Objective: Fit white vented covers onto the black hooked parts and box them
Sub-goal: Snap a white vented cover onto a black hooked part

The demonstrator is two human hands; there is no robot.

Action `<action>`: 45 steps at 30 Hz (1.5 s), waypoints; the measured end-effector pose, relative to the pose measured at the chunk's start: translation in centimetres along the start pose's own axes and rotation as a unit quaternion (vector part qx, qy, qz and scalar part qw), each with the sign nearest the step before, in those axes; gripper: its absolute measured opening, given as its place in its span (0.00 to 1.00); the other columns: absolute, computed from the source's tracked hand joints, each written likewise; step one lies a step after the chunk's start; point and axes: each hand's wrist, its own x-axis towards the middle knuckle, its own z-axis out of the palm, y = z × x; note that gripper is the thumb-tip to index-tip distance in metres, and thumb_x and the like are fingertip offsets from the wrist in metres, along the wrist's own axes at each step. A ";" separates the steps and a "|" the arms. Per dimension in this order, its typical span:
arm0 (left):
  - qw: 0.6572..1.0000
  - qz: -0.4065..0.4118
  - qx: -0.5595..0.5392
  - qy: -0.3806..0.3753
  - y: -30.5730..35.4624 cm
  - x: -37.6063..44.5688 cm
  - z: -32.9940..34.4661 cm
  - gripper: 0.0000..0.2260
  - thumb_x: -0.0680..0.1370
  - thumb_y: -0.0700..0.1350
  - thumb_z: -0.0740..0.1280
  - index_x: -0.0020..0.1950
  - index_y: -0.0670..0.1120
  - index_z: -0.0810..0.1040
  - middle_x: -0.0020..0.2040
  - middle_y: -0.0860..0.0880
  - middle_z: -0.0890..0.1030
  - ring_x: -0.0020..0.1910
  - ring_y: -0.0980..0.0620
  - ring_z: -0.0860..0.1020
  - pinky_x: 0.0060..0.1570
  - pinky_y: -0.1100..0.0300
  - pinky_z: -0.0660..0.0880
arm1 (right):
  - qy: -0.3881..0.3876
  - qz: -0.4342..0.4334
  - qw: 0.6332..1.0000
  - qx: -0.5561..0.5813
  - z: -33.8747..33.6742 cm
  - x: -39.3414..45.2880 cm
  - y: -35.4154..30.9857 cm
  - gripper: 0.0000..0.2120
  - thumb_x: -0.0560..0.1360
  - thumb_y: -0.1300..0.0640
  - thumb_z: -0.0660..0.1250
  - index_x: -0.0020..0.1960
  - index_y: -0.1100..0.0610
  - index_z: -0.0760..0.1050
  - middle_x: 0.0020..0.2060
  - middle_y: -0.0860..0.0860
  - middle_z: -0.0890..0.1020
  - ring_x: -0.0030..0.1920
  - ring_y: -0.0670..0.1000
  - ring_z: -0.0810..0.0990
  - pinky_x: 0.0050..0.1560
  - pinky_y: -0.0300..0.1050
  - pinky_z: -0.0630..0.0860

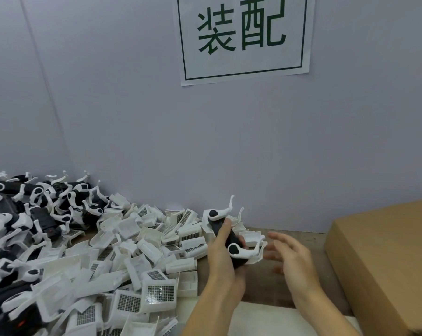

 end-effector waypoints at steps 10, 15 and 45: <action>0.998 -0.025 0.051 0.018 0.0 0.2 -0.6 0.21 0.84 0.53 0.60 0.61 0.36 0.79 0.47 0.38 0.85 0.41 0.40 0.82 0.45 0.48 0.76 | -0.263 0.082 0.961 0.033 0.4 -1.3 -0.3 0.18 0.63 0.55 0.66 0.52 0.46 0.82 0.44 0.55 0.86 0.39 0.52 0.82 0.36 0.44 0.73; 0.989 0.013 0.146 -0.004 -0.7 0.0 -0.6 0.14 0.82 0.48 0.63 0.61 0.41 0.80 0.52 0.38 0.84 0.51 0.38 0.82 0.58 0.38 0.76 | -0.219 0.100 0.971 0.016 0.7 -0.9 0.5 0.11 0.78 0.58 0.65 0.56 0.45 0.79 0.42 0.53 0.86 0.34 0.49 0.82 0.38 0.47 0.75; 0.979 0.065 0.193 0.014 -1.2 0.1 -0.4 0.09 0.83 0.45 0.62 0.59 0.46 0.79 0.51 0.39 0.83 0.49 0.40 0.81 0.50 0.45 0.75 | -0.198 0.085 0.976 -0.014 1.0 -0.6 1.0 0.13 0.80 0.60 0.63 0.62 0.49 0.76 0.34 0.49 0.82 0.30 0.49 0.76 0.33 0.44 0.74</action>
